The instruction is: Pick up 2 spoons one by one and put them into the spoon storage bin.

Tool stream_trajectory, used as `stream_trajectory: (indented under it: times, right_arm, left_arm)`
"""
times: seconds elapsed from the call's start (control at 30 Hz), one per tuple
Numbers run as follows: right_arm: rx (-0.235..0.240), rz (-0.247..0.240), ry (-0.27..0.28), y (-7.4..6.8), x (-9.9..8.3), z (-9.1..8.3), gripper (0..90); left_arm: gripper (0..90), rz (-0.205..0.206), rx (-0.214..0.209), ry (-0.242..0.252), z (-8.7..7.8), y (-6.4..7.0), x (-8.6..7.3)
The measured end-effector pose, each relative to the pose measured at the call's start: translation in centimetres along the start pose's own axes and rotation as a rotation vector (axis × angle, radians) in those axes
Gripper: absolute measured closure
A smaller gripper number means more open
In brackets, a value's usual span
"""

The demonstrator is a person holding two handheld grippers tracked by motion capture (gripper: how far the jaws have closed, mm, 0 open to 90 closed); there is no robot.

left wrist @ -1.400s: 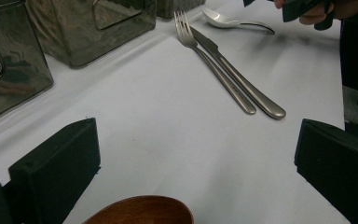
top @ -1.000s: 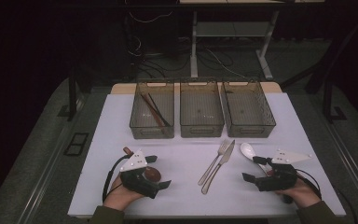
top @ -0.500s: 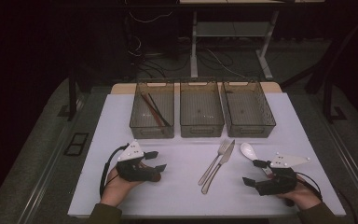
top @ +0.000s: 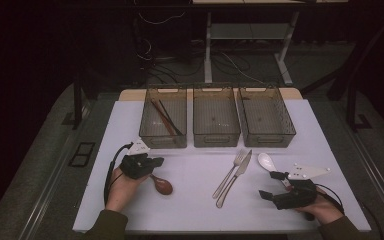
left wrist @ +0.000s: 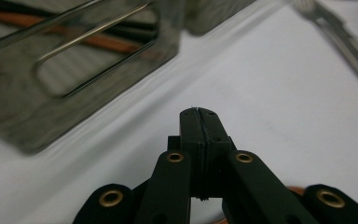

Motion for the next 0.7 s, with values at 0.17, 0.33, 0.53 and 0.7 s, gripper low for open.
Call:
stream_trajectory:
  times: [0.17,0.33,0.53,0.7]
  right_arm:
    - [0.001,-0.002,0.002,0.0,0.0,0.0,17.8]
    - [0.007,-0.007,-0.004,0.1,0.1,0.2,17.8]
    - [0.005,-0.004,-0.003,0.1,0.1,0.1,17.8]
    - [0.003,-0.001,-0.003,0.1,0.1,0.1,17.8]
  left_arm:
    - [88.8,-0.011,0.024,-0.052,0.0,-0.8,-1.0]
    - [88.8,-0.015,0.029,-0.08,0.0,-1.1,-1.6]
    - [88.8,0.002,0.027,-0.104,0.0,-1.0,-1.9]
    - [88.9,0.01,0.034,-0.119,-0.3,-1.0,-2.1]
Point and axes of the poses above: each handheld gripper's, and its own axes: z roughly forward along the jaws, x roughly out of its top, y roughly to its right, the point moved 2 cm from there along z, roughly forward along the jaws, and after that the axes turned 14 degrees about x, right-handed, at the moved point
